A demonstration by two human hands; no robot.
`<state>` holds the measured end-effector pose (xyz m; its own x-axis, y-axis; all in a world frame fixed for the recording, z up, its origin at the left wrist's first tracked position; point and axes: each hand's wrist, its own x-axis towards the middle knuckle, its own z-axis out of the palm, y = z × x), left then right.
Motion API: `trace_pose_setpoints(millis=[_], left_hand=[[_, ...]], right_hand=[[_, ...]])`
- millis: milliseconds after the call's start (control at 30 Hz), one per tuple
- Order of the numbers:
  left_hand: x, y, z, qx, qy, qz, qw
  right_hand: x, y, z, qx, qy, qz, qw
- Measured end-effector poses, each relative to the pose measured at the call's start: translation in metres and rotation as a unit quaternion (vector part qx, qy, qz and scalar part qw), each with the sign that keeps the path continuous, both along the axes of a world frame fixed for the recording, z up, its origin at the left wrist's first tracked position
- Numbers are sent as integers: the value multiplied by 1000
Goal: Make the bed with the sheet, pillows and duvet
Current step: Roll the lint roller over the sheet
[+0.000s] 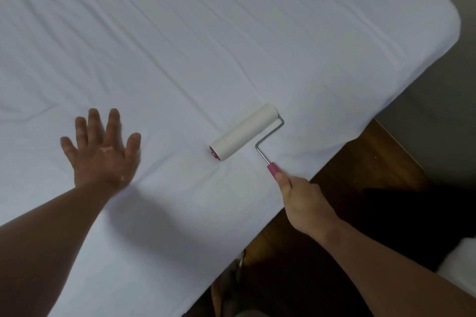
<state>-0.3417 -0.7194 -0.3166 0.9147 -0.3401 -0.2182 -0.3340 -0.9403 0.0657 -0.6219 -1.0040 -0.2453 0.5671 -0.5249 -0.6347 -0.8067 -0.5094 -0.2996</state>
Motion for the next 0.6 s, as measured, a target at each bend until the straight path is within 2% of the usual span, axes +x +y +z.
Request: trace_pose_setpoints(millis=[100,467,600], left_hand=[[-1,0,1,5,0,3,1000],[-19,-11,6,59,51,56,995],[-18,-13,6,73,58,60,994]], right_hand=[[-29,-1,2,-3,6,-36,999],[-119,-4,17,10,37,-38,999],[-152,-9,26,-1,79,-6,997]])
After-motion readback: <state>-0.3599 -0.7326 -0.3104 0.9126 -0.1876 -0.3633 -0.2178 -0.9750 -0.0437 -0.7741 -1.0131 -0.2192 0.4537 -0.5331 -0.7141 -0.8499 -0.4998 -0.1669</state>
